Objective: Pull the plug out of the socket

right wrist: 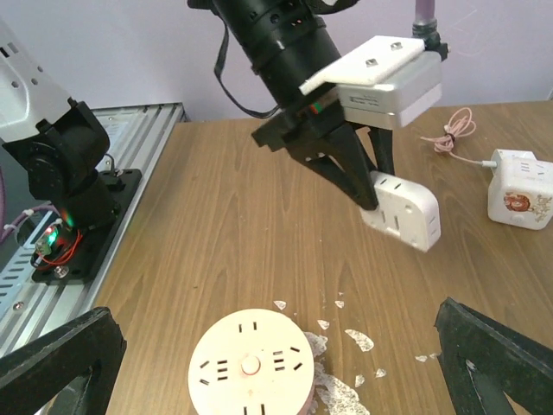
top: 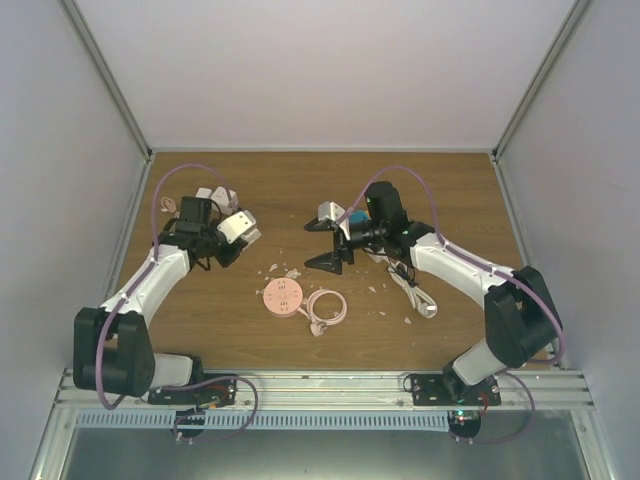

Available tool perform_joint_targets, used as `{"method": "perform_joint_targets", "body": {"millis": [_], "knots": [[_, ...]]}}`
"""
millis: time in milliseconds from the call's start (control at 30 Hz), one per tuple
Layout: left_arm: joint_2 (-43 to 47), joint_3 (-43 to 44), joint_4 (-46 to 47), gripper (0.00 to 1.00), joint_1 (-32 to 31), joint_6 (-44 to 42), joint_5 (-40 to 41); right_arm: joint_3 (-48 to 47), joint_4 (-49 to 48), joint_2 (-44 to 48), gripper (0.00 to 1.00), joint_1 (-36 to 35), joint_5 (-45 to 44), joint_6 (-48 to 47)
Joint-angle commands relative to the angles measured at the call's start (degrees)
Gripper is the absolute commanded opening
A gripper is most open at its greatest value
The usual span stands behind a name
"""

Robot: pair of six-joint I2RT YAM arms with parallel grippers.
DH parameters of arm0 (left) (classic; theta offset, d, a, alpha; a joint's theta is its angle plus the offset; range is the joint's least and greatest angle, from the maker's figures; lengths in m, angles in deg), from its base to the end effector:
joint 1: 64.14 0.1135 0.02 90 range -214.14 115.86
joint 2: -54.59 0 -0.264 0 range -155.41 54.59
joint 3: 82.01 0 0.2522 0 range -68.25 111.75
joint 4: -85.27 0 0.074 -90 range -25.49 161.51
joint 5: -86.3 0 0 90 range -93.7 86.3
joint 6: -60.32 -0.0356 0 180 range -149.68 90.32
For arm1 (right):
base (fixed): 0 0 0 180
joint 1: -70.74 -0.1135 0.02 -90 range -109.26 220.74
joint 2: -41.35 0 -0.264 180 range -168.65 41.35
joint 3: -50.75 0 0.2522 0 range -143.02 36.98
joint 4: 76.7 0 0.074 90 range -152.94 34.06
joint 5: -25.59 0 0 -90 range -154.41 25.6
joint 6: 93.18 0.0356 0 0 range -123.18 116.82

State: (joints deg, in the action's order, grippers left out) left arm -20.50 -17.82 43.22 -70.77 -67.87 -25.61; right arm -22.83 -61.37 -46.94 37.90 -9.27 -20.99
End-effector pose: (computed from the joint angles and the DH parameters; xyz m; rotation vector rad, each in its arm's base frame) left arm 0.2609 -0.0437 0.2355 1.0643 2.1704 -0.2295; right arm 0.2679 0.2077 0.2661 -1.3682 1.5149 1.1592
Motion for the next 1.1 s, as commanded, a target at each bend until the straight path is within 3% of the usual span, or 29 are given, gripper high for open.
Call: {"method": "perform_joint_targets", "body": {"millis": [0, 367, 1067], "knots": [[-1.8, -1.8, 9.5, 0.00, 3.9, -5.0, 11.8, -1.0, 0.9, -1.5, 1.00, -0.5, -0.6, -1.6], [-6.7, -6.1, 23.0, 0.02, 9.9, -15.6, 24.9, -1.3, 2.7, -2.8, 1.00, -2.2, -2.6, -3.3], [-18.2, -9.3, 38.1, 0.06, 13.1, -21.9, 33.1, -0.7, 13.6, -4.7, 0.98, -2.4, -10.8, -11.3]]}}
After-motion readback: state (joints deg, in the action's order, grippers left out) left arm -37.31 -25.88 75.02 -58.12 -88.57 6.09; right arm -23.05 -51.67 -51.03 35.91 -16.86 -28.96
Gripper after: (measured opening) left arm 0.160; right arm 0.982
